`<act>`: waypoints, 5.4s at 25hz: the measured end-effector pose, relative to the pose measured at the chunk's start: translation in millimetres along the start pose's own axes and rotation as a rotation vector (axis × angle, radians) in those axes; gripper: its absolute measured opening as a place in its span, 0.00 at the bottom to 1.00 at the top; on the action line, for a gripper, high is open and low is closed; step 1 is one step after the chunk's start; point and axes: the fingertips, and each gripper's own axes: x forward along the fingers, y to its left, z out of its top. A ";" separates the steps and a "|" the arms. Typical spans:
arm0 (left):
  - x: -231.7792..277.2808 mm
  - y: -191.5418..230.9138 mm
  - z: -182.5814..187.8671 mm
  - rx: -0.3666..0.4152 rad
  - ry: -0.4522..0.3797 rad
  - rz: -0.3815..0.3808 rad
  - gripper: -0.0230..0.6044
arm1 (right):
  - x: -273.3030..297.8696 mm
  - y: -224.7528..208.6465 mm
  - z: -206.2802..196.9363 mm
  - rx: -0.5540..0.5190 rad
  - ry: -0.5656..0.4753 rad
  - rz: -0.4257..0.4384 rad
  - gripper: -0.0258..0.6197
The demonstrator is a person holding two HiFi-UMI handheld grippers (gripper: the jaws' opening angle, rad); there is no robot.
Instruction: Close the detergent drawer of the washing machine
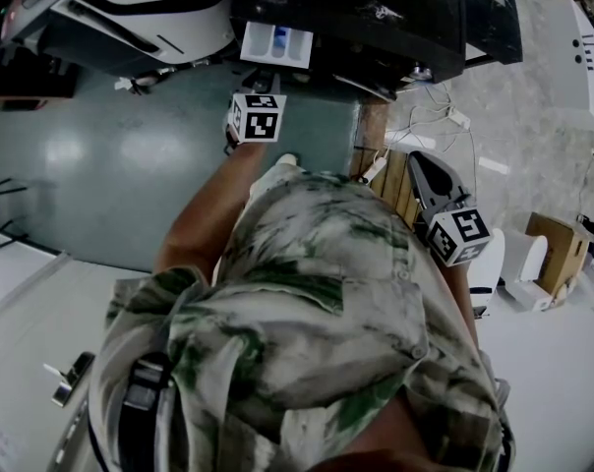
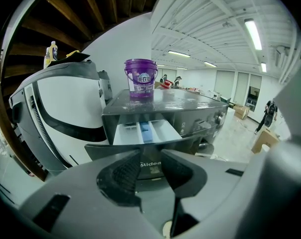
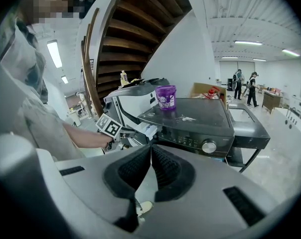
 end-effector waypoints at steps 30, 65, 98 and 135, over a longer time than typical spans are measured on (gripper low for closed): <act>19.9 5.9 17.5 0.014 -0.006 -0.008 0.27 | -5.4 -6.4 -2.1 0.034 0.003 -0.054 0.09; 48.2 15.2 38.4 0.019 -0.014 -0.015 0.27 | 0.5 -15.8 -4.2 0.077 -0.004 -0.102 0.09; 67.7 20.6 53.8 0.032 -0.012 -0.030 0.27 | 4.6 -14.5 -6.3 0.111 0.000 -0.138 0.09; 87.8 31.1 65.0 0.033 0.002 -0.018 0.22 | 39.6 -19.9 2.4 0.150 0.010 -0.140 0.09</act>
